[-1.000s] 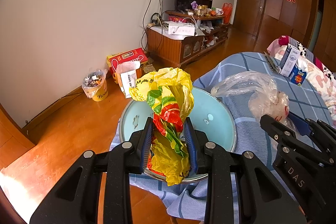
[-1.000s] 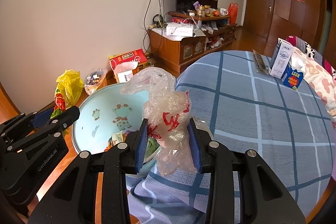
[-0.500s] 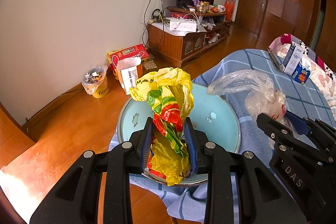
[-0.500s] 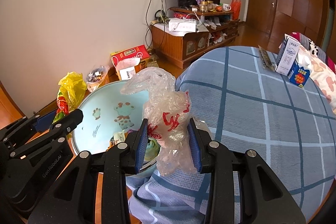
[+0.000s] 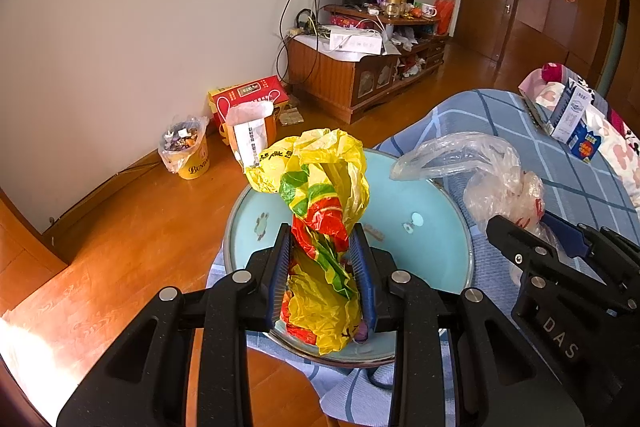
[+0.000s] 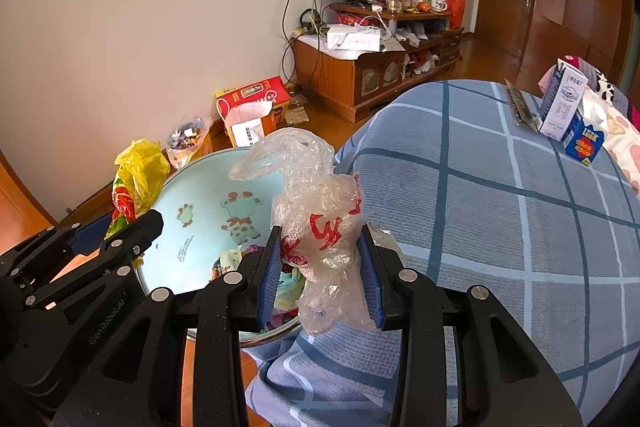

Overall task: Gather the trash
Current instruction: 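Carry the yellow bag and clear bag over the light-blue bucket with both tools, then open the left tool to drop the yellow bag while the right tool drops the clear bag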

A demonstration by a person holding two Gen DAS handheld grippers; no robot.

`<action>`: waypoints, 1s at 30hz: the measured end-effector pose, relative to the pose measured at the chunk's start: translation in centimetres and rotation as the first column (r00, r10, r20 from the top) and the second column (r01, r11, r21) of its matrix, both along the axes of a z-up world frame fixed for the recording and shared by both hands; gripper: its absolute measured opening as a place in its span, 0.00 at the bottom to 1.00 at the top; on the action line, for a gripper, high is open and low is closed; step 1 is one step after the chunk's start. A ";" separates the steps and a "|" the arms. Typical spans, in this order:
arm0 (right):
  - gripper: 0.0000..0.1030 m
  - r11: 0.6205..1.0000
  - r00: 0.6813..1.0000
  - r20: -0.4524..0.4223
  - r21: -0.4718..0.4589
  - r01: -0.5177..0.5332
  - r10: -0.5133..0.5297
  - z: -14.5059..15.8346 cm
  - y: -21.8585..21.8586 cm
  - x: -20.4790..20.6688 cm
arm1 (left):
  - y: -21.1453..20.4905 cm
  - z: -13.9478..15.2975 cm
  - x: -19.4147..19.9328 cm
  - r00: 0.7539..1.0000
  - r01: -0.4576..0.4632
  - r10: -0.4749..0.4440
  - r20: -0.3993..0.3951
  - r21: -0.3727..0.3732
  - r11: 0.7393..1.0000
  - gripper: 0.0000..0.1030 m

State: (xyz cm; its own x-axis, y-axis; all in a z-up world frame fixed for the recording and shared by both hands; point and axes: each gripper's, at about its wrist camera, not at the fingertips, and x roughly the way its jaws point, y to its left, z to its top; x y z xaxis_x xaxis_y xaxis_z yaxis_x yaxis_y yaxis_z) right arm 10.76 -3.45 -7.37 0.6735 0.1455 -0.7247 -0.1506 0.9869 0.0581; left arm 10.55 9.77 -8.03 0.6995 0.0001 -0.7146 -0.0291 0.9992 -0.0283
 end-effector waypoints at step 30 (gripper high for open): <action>0.43 0.996 0.990 -0.131 0.079 -0.048 0.058 -2.8 0.8 4.4 | -1.3 -2.4 2.7 0.997 -0.042 0.048 -0.061 0.100 0.994 0.30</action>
